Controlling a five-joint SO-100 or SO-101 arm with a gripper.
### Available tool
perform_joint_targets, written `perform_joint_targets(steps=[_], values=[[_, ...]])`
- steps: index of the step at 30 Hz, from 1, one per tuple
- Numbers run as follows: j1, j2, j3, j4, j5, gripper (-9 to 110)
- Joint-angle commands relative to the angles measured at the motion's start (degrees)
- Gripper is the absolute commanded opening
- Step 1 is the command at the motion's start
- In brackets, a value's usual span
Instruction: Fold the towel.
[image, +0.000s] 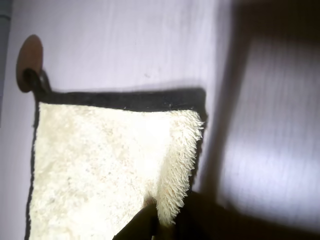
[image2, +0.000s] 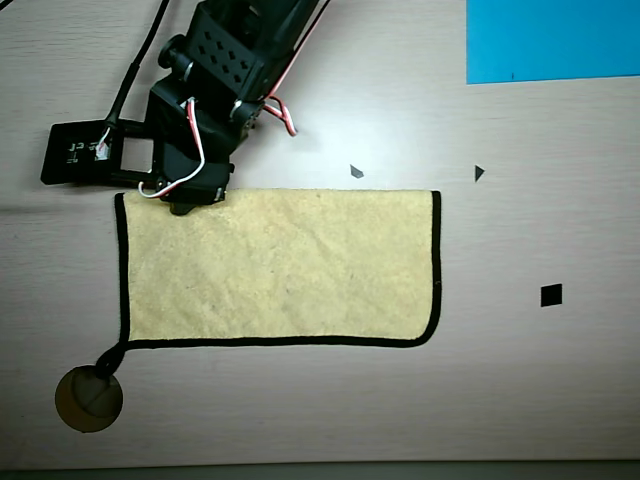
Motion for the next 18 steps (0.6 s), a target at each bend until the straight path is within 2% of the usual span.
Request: perform_joint_targets(steps=[1, 10, 18], values=[[-0.4, 6.9, -1.0, -2.0, -4.5, 0], [-2.8, 12.7, 0.8, -3.2, -11.9, 0], [-7.0, 21.3, 10.6, -3.3, -24.3, 0]])
